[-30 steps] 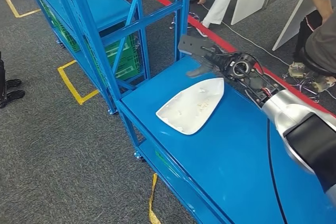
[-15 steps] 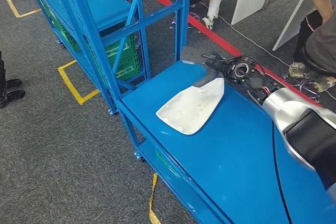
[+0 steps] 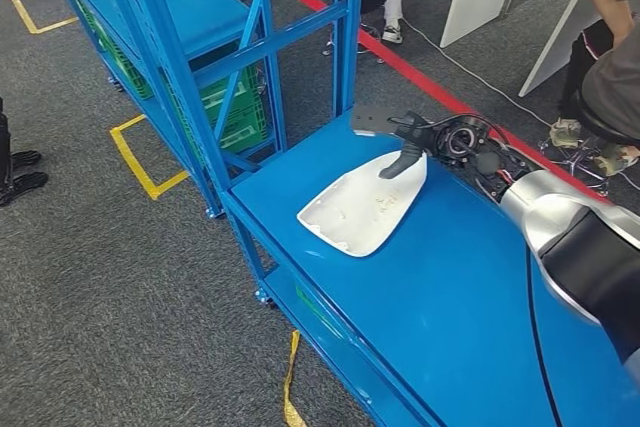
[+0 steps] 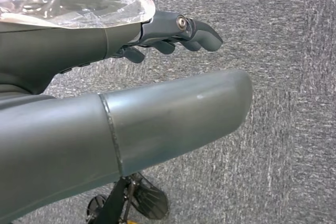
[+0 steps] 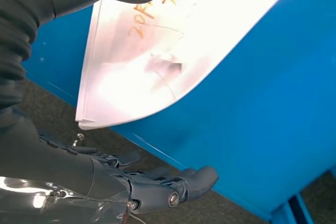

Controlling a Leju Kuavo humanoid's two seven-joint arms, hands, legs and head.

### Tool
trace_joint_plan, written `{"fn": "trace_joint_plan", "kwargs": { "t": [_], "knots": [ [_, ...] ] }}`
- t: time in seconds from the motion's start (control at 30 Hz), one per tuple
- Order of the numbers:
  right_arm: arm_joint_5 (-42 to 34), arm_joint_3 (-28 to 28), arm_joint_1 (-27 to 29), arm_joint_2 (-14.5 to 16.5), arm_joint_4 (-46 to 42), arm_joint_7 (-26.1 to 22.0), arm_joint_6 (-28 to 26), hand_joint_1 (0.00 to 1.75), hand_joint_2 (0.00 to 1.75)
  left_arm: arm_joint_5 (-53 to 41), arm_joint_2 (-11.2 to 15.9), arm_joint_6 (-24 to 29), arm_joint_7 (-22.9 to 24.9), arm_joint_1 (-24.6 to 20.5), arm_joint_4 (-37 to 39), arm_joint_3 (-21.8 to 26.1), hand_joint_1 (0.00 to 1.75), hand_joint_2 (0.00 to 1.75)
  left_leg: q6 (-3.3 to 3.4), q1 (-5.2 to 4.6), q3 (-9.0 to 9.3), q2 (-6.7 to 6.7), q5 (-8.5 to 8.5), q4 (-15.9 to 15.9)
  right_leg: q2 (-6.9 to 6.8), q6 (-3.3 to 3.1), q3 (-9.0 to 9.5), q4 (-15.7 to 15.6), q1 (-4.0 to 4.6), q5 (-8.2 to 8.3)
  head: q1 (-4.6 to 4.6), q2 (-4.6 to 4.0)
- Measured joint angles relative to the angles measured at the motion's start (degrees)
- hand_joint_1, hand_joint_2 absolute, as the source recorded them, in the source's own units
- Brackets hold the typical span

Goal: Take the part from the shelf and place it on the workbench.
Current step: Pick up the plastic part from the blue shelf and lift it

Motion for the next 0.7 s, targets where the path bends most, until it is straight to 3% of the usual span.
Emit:
{"fn": "trace_joint_plan", "kwargs": {
  "t": [0.7],
  "knots": [
    [1.8,3.2,2.2,-0.1,8.3,-0.8,-2.6,0.00,1.75,-1.7,0.0,-0.4,0.4,-1.1,0.0,0.0,0.00,0.00,0.00,0.00,0.00,0.01,0.00,0.0,0.01,0.00,0.00,0.0,0.00,0.00,0.01,0.00]
  ]
}}
